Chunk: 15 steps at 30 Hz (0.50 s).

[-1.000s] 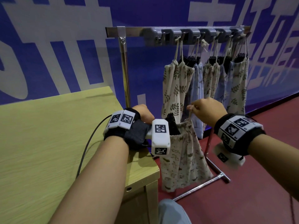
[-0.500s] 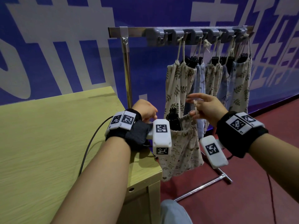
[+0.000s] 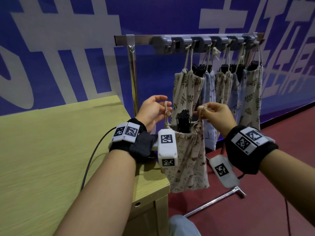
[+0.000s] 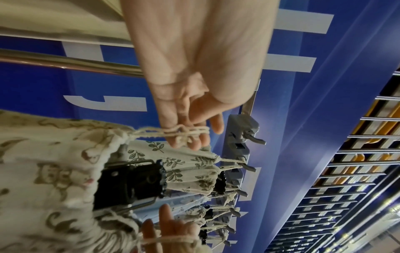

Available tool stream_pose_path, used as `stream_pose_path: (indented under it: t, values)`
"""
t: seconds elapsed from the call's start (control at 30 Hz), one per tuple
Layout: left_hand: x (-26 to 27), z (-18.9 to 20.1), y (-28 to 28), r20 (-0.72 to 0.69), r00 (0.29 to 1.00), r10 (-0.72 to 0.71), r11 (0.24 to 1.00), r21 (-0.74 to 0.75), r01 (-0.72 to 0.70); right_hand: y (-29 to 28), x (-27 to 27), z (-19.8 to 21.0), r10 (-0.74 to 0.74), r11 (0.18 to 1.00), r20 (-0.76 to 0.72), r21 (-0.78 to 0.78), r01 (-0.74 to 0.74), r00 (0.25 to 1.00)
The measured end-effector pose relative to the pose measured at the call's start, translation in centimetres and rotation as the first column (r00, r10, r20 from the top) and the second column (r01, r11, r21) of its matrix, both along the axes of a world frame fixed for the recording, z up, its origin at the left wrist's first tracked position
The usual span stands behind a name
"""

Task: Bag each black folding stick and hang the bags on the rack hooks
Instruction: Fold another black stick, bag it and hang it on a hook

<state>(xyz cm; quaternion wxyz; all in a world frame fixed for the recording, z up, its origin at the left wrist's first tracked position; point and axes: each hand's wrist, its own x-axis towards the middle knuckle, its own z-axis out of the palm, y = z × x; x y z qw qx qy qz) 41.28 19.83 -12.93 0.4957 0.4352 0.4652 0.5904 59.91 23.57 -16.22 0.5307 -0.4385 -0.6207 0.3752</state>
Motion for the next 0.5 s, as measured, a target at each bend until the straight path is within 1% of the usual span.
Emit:
stream_pose_path:
  t: [0.1, 0.2, 0.3, 0.4, 0.5]
  values:
    - [0.3, 0.1, -0.3, 0.016, 1.0, -0.014, 0.995, 0.096, 0.012, -0.1, -0.1, 0.3, 0.021, 1.0, -0.025, -0.01, -0.021, 0.999]
    - [0.7, 0.1, -0.4, 0.047, 0.999, 0.015, 0.986, 0.167, -0.023, -0.5, -0.3, 0.9, 0.068, 0.997, -0.062, -0.038, -0.07, 0.996]
    - [0.9, 0.0, -0.4, 0.143, 0.989, 0.046, 0.985, 0.158, -0.069, -0.8, -0.7, 1.1, 0.066, 0.998, 0.014, 0.013, -0.066, 0.998]
    - [0.8, -0.1, -0.2, 0.155, 0.983, 0.1, 0.986, 0.12, -0.119, -1.1, -1.0, 0.8, 0.007, 0.997, 0.051, 0.073, -0.01, 0.999]
    - [0.9, -0.1, -0.1, 0.186, 0.979, 0.081, 0.987, 0.125, -0.105, -1.2, -1.6, 0.8, -0.088, 0.989, 0.02, 0.121, 0.085, 0.996]
